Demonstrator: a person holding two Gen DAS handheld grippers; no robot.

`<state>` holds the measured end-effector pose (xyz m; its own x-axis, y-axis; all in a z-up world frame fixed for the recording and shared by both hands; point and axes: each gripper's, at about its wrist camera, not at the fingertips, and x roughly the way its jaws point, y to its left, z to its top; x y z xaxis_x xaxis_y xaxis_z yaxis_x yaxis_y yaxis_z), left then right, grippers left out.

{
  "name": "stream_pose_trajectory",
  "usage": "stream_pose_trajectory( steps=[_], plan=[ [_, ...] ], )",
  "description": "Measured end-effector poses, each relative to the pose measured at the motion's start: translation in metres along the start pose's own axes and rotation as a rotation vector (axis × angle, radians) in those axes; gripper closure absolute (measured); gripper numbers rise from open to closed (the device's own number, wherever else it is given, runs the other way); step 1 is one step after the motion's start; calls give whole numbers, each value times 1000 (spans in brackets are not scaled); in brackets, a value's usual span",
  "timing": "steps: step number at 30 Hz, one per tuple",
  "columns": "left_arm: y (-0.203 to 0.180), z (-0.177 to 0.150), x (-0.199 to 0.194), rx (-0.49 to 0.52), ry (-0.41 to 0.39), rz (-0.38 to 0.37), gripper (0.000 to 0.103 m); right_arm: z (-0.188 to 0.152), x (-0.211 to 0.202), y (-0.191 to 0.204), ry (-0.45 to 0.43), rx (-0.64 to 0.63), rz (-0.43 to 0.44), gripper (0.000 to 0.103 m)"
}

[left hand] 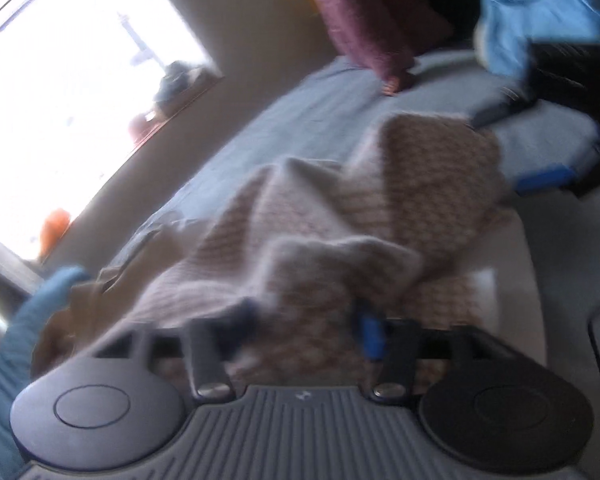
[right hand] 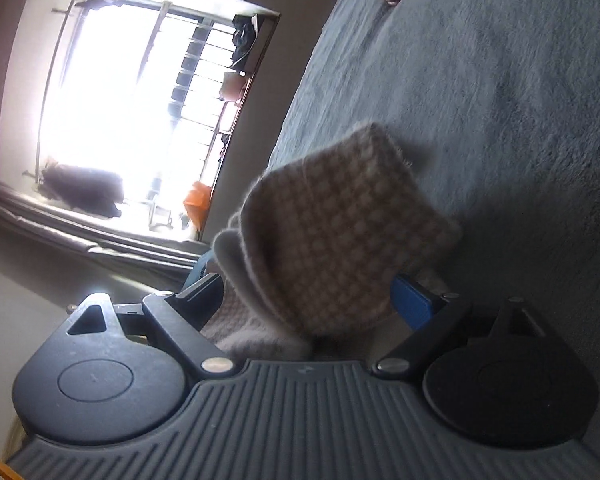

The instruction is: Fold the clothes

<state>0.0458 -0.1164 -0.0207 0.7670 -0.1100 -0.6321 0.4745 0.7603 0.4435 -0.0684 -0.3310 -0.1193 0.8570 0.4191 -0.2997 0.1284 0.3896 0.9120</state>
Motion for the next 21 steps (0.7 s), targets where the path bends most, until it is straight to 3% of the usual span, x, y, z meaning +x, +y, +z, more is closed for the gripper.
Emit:
stream_pose_trajectory(
  steps=[2, 4, 10, 13, 18, 21],
  plan=[
    [13, 3, -3, -43, 3, 24, 81, 0, -1, 4, 1, -17, -2, 13],
    [24, 7, -7, -63, -15, 85, 86, 5, -2, 8, -4, -34, -19, 13],
    [102, 23, -57, -289, -180, 254, 89, 10, -3, 5, -27, -38, -42, 18],
    [155, 26, -83, -426, -232, 300, 89, 14, 2, 9, -31, -56, -50, 18],
    [229, -6, -71, -627, -180, 349, 89, 11, 11, 14, -35, -96, -90, 21],
    [261, -49, -37, -744, -92, 336, 88, 6, 5, 32, -83, -215, -106, 21]
  ],
)
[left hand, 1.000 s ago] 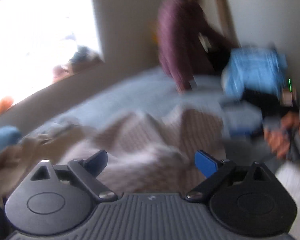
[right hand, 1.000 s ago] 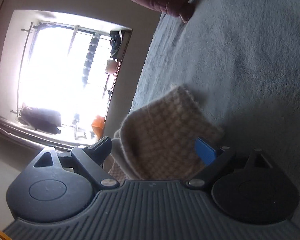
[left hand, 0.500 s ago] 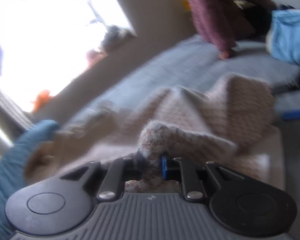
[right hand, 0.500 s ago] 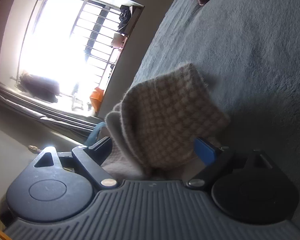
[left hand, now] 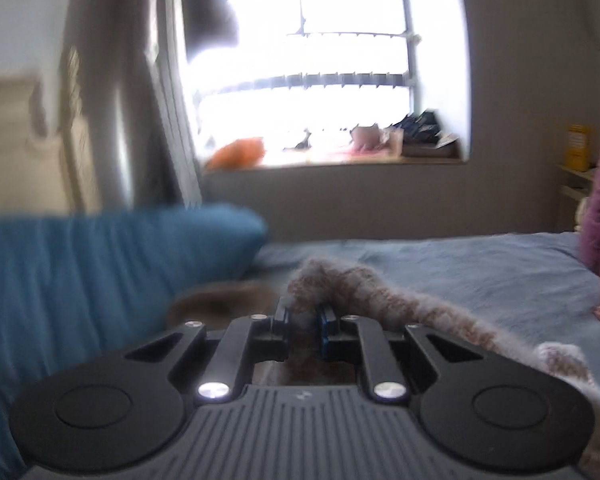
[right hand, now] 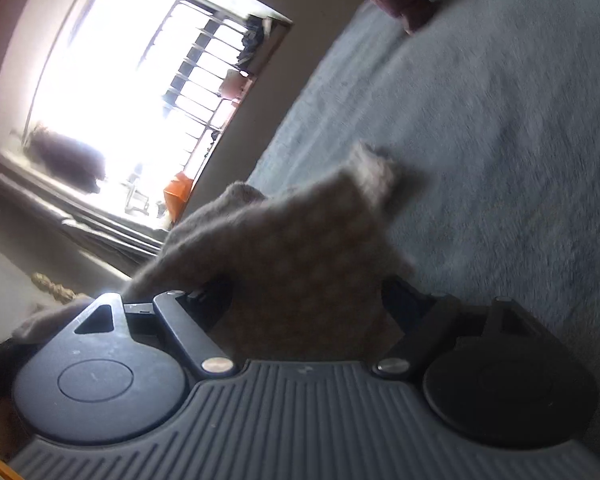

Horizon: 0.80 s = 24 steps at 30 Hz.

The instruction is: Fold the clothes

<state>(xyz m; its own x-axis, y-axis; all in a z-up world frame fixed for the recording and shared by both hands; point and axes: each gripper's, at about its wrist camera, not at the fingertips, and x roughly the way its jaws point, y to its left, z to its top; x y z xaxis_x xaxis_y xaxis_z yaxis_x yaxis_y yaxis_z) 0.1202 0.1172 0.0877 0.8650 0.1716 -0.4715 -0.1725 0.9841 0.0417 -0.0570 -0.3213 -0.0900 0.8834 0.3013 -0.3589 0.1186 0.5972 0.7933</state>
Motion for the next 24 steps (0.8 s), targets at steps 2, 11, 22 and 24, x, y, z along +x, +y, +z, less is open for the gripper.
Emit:
stream_pose_trajectory(
  steps=[2, 11, 22, 24],
  plan=[
    [18, -17, 22, -68, 53, -4, 88, -2, -5, 22, -46, -154, -43, 21],
    [44, -48, 33, -123, 43, -53, 72, -52, 8, 127, -84, -1055, -189, 19],
    [66, -80, -21, -75, 46, -93, 34, -66, 76, 150, 302, -1340, -299, 45],
    [66, -92, -38, -58, 81, -104, 34, -67, 64, 149, 298, -1325, -313, 67]
  ],
)
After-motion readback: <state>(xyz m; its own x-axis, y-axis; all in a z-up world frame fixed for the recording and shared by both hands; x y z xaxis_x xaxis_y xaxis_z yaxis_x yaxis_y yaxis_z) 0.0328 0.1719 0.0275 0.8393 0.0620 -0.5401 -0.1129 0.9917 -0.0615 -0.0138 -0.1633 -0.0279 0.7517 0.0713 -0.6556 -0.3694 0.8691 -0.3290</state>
